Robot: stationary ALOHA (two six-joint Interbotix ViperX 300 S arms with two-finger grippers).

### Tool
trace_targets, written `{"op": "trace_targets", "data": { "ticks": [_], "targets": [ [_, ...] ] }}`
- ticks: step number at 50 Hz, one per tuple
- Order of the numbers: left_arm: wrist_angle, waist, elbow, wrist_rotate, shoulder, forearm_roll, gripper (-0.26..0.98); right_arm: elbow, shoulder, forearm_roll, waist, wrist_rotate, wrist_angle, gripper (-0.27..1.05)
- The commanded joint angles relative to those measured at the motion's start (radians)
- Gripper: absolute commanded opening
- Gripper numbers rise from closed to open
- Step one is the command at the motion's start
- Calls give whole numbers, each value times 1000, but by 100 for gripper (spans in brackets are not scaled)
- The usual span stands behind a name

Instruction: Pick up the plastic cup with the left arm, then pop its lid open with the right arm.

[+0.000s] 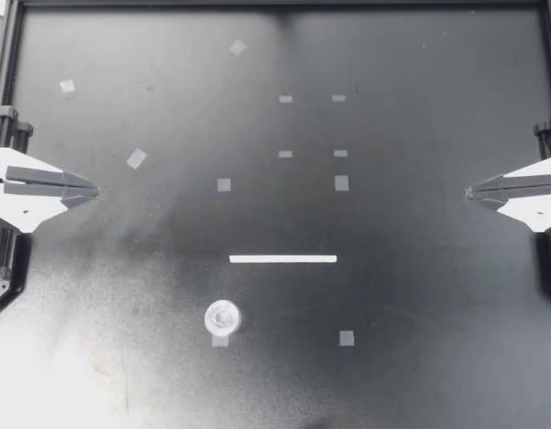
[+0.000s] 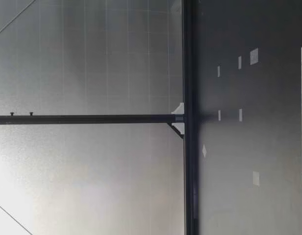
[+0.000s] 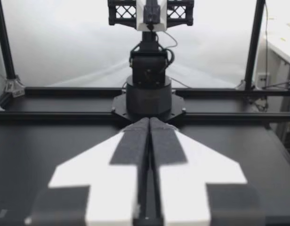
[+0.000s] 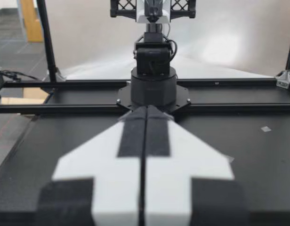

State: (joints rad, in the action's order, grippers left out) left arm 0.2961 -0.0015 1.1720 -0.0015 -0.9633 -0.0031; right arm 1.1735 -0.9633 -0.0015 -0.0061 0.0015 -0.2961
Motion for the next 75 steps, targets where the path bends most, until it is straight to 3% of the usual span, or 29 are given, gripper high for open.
{"op": "trace_targets", "data": {
  "ticks": [1,8,17,26,37,48,65,75],
  "targets": [
    [-14,-18,-12,40,-18,12,6,-26,-6,-2,-8,-3,-3,8],
    [-95,-18,-40,86,-46,5,-11,-74,-29,-2,-9,2,67,-13],
    [-213,-18,-86,80,-28,-25,-12,-121,0,5,-11,15,161,-14],
    [-293,-18,-104,48,58,-64,-11,-179,129,12,-9,107,213,-14],
    [-153,-32,-35,-46,201,-74,-11,-236,357,12,-9,196,232,-14],
    [66,-101,34,-78,307,-72,-11,-333,578,6,25,215,216,-14],
    [67,-156,-38,-112,545,-74,-11,-485,865,9,103,229,178,-14],
    [78,-176,-46,-140,634,-72,-11,-502,937,8,114,307,92,-14]
  ]
}}
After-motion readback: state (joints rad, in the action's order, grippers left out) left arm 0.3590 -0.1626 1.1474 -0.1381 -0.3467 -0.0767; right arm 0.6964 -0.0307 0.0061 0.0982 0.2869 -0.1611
